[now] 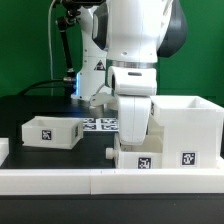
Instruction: Assemble drawer
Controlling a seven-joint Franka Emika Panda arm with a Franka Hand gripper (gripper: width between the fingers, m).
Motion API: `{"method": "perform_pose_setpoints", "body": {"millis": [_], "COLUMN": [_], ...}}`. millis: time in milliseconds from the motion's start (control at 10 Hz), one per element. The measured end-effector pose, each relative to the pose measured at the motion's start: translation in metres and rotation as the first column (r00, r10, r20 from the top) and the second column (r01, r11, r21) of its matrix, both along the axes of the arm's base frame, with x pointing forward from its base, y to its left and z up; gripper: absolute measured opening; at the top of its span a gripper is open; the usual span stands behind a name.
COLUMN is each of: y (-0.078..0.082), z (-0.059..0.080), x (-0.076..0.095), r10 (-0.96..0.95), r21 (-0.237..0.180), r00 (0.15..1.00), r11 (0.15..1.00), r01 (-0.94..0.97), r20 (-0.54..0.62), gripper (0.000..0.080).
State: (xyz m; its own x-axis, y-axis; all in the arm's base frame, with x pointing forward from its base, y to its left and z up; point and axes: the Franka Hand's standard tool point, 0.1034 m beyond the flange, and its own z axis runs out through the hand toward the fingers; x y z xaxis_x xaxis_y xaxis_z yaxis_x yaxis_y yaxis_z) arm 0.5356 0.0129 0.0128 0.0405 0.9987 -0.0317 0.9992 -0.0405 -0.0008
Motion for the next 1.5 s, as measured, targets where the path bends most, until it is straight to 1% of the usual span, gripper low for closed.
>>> {"method": "perform_pose_setpoints", "body": {"millis": [500, 600, 700, 800, 1000, 1100, 1200, 1300, 1400, 1500], "y": [0.0, 0.0, -0.003, -0.002, 0.0, 0.0, -0.003, -0.007, -0.016, -0.024], "z": [0.0, 0.0, 0.003, 0.008, 0.021, 0.027, 0.035, 0.044, 0.049, 0.048], "x": [0.001, 0.001, 0.001, 0.002, 0.005, 0.006, 0.007, 0.013, 0.022, 0.029], "r10": [0.014, 0.012, 0.0, -0.012, -0.024, -0.027, -0.03, -0.028, 0.004, 0.031], "r21": [-0.004, -0.004, -0.004, -0.004, -0.005, -0.008, -0.014, -0.021, -0.024, -0.026], "r00": [1.0, 1.0, 1.0, 1.0, 0.999, 1.0, 1.0, 0.999, 1.0, 0.999], "r11": [1.0, 1.0, 1.0, 1.0, 1.0, 1.0, 0.999, 0.999, 1.0, 0.999], "r01": [-0.014, -0.012, 0.0, 0.012, 0.024, 0.027, 0.03, 0.028, -0.005, -0.032], "r20": [0.002, 0.003, 0.006, 0.012, 0.021, 0.014, -0.001, -0.015, -0.017, -0.037], "gripper": [0.0041, 0.0145, 0.0322, 0.0322, 0.0599, 0.0634, 0.0634, 0.0647, 0.0647, 0.0649]}}
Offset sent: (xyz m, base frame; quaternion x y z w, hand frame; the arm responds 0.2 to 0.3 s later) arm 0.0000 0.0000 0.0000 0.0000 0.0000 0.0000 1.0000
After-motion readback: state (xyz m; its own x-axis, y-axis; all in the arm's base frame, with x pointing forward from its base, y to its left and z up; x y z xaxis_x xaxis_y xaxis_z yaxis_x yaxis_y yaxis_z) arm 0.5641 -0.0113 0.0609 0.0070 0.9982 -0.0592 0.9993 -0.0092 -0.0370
